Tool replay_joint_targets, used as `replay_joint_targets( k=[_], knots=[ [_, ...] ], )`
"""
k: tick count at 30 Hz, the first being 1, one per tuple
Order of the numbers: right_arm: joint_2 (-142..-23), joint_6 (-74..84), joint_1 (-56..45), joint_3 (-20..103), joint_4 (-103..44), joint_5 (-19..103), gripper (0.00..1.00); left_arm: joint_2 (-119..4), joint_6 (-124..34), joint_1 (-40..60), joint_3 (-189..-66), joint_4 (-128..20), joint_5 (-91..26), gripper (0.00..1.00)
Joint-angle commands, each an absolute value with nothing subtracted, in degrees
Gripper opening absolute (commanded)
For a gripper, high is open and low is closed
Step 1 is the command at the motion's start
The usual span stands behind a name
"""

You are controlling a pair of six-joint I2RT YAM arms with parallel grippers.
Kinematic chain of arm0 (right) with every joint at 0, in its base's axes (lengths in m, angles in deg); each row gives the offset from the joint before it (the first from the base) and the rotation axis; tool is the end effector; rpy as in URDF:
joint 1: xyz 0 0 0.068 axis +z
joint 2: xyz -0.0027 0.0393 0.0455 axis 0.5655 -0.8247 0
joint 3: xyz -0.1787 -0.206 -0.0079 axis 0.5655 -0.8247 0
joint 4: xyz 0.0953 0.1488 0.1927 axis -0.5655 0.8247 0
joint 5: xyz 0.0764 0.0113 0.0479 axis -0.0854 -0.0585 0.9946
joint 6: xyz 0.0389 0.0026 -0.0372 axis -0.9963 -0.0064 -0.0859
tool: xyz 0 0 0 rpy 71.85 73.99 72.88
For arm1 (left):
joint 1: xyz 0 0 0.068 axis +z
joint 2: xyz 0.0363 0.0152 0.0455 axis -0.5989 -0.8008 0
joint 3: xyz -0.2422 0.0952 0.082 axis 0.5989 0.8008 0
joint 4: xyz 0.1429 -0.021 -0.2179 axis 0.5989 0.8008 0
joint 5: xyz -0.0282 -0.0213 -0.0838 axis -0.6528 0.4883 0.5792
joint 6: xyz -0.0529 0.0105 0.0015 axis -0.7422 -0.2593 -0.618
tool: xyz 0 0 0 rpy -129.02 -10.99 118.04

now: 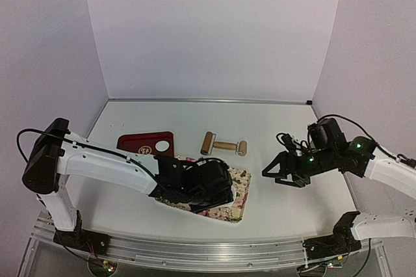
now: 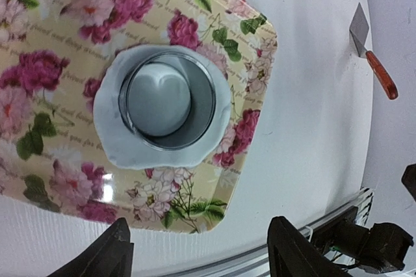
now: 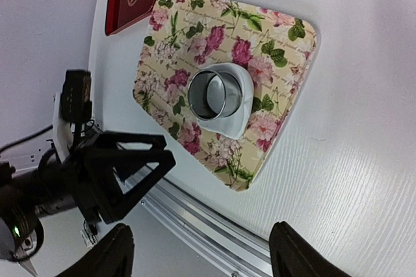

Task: Roll out the dumpling wrappers from the dough
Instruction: Adjust the plate at the center of the board.

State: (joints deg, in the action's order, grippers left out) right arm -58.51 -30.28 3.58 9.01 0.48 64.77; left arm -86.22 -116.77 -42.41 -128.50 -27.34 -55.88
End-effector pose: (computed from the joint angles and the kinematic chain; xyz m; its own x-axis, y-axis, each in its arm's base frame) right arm 0.1485 0.1393 0.2631 -0.9560 -0.0152 -0.2931 -0.2389 0.6205 0.7469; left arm 0.0815 -0.3782 0.2039 -0.9322 -0.2293 -0.2801 -0.0473 0.8444 -0.5336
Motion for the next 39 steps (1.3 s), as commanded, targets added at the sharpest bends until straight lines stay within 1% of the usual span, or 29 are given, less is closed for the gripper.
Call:
replay_joint_targets(
  k=[1,4,7,16,19,22,26,30,33,37,39],
  knots=[
    [-66.9,-23.5,3.7,15.1,0.9,62.5,0.51,-86.1,-130.1,-44.2,-125.0,-29.5,-60.9,0.66],
    [-72.4,-18.1,3.9,19.4,3.0,61.0,0.44,-86.4,-133.3,-44.4,-124.2,-30.2,-61.3,0.57],
    [-77.8,-14.3,4.2,22.7,5.2,59.8,0.39,-86.3,-137.6,-44.3,-122.3,-30.8,-62.0,0.52],
    [-90.7,-10.9,5.1,27.9,5.8,60.8,0.38,-84.1,-142.7,-44.3,-114.9,-37.2,-64.8,0.46],
    [-94.0,-11.0,5.1,29.8,5.8,62.1,0.38,-81.1,-140.5,-43.4,-111.6,-38.7,-63.9,0.45],
    [-97.4,-11.5,5.4,31.1,5.5,64.3,0.37,-79.7,-134.6,-40.1,-110.4,-40.1,-58.4,0.46],
    [-100.3,-13.1,6.2,31.1,4.7,65.3,0.38,-76.8,-131.2,-38.3,-111.1,-36.0,-58.6,0.46],
    [-101.3,-15.0,6.3,30.9,3.5,63.6,0.39,-73.0,-130.3,-36.6,-110.6,-29.7,-57.4,0.46],
    [-102.3,-11.9,6.3,34.1,3.6,63.4,0.42,-67.5,-132.5,-35.8,-106.0,-28.0,-55.1,0.46],
    [-104.4,-6.0,6.1,39.9,6.1,60.0,0.48,-60.5,-134.8,-34.5,-100.2,-26.4,-51.3,0.50],
    [-107.4,-2.9,6.1,43.6,8.1,58.4,0.48,-57.9,-135.3,-34.0,-99.3,-23.2,-50.7,0.51]
  ],
)
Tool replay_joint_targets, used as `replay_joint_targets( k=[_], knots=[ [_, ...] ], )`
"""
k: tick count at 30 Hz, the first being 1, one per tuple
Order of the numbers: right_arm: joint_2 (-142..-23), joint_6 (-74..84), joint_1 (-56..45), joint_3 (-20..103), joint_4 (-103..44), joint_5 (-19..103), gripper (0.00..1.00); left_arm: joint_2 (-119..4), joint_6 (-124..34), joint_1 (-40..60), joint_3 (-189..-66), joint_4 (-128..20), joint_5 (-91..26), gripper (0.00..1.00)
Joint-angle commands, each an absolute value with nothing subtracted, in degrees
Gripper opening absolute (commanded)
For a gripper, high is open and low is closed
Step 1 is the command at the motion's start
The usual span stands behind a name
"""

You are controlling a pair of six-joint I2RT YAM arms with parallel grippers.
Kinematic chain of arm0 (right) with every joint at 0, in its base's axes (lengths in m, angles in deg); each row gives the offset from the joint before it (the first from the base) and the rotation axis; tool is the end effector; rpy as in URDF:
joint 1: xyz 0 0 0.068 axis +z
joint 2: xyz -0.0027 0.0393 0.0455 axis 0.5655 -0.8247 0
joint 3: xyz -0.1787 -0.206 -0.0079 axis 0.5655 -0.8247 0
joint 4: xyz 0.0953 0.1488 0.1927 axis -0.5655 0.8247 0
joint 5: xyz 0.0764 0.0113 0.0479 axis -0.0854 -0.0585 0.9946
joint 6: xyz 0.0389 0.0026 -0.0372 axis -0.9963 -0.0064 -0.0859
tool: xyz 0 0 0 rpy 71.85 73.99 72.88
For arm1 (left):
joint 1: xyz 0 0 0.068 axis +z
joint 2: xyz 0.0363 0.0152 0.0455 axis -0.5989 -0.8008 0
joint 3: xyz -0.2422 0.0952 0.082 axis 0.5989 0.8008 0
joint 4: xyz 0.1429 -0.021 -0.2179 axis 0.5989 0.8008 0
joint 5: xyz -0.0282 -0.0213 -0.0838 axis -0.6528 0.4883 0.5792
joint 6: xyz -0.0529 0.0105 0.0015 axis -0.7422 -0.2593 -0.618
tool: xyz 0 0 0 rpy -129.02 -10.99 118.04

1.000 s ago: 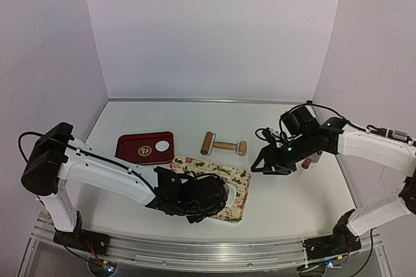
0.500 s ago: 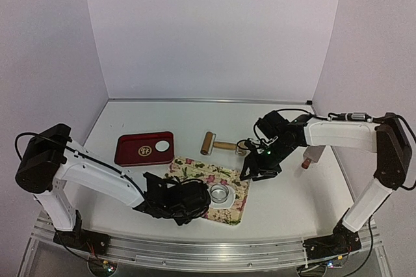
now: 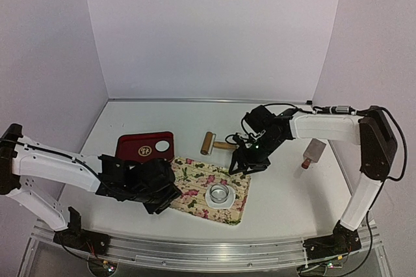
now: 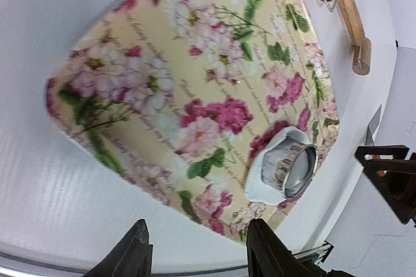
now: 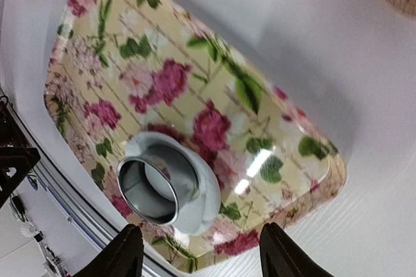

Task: Roll out the dumpling wrappers from the dough
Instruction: Adjust the plate at the center of the board.

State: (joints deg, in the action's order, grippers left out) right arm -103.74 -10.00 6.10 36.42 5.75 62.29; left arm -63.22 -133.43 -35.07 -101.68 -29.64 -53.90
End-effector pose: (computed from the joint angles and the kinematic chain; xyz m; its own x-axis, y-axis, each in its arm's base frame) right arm 0.2599 0.2446 0.1988 -0.9155 -0.3506 -0.1971 -0.3993 0.7327 0.5512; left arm 0.0928 -0.2577 0.1914 -0.8278 -0.5529 -0.0952 -0.4121 0.7144 -0.5655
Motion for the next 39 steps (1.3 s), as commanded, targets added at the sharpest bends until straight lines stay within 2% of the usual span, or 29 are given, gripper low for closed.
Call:
replay_joint_targets(
  k=[1,8,13,19,22,25,28,34,39],
  knots=[
    [-109.0,-1.5,6.0,45.5,9.1,57.6,0.48,-56.7,-135.3,-33.4,-98.6,-22.2,-49.7,0.52],
    [-120.4,5.7,6.0,55.8,12.2,57.2,0.49,-50.3,-134.9,-29.8,-92.1,-25.0,-46.4,0.57],
    [-125.3,8.7,5.9,59.6,13.1,57.7,0.47,-53.2,-129.1,-25.4,-92.8,-29.2,-42.3,0.59],
    [-129.8,10.6,5.9,62.1,13.6,59.6,0.38,-61.3,-121.7,-21.5,-99.3,-27.8,-38.3,0.59],
    [-131.2,10.8,5.9,61.9,13.6,60.6,0.25,-62.9,-119.1,-19.7,-101.6,-27.3,-37.1,0.59],
    [-130.5,9.6,5.9,59.3,13.5,59.6,0.09,-64.0,-116.2,-18.2,-104.3,-26.5,-36.4,0.59],
    [-127.5,6.2,5.9,53.6,12.5,56.2,0.00,-65.4,-112.9,-16.5,-108.0,-25.4,-34.5,0.59],
    [-118.3,-6.4,5.9,42.1,10.0,49.0,0.00,-71.5,-106.8,-15.2,-115.1,-22.8,-31.9,0.60],
    [-111.1,-16.2,5.9,31.9,6.4,48.6,0.00,-76.6,-103.7,-14.6,-119.7,-23.5,-29.8,0.60]
  ],
)
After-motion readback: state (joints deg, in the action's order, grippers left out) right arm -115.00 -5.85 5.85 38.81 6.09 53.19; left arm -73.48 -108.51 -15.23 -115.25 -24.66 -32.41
